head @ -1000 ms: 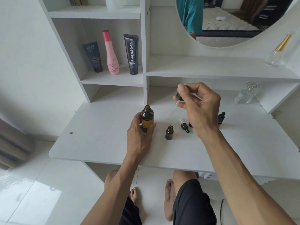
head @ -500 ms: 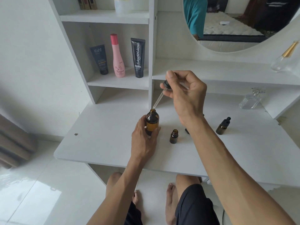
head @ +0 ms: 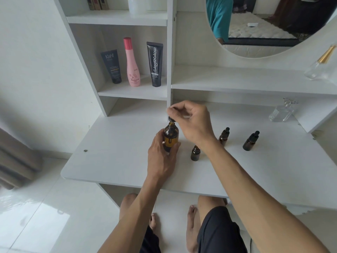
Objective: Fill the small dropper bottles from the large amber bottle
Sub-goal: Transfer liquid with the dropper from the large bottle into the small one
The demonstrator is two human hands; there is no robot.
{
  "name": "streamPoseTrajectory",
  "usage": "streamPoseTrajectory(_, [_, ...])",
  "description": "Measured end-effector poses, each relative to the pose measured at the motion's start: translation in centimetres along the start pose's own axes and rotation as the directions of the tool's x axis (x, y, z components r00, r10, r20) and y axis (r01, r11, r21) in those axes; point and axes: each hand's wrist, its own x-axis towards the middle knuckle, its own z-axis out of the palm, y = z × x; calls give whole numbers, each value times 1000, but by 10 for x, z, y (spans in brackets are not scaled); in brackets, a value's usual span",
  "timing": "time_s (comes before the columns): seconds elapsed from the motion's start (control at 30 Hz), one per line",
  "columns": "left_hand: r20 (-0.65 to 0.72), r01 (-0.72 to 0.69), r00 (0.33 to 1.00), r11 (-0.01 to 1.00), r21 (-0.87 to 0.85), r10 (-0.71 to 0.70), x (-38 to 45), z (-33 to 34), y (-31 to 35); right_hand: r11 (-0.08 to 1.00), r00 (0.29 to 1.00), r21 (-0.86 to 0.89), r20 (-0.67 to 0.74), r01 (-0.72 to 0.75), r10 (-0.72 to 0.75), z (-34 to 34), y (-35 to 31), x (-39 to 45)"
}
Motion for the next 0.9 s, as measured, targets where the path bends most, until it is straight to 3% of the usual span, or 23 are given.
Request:
streamPoseTrajectory(0.13, [2,8,1000,1000,12,-8,0,0,1,993,999,-121,52,-4,10,1,11,-4])
streamPoseTrajectory(0.6, [-2,11,1000,999,40,-11,0,-2,5,986,997,-161,50,-44,53,-7,5,-12])
streamPoseTrajectory(0.73, [-5,24,1000,999,49,-23,-3,-4,10,984,993,-170,-117,-51,32,-28,1,-21])
streamPoseTrajectory(0.8, [-24,27,999,999,32,-26,-5,-4,13,964,977,-261,-212,-53,-4,-43,7,-28])
streamPoseTrajectory(0.9, [-107,25,994,1000,-17,-27,-9,-5,17,910,971,-407,-239,-83,-18,-66,25,-41])
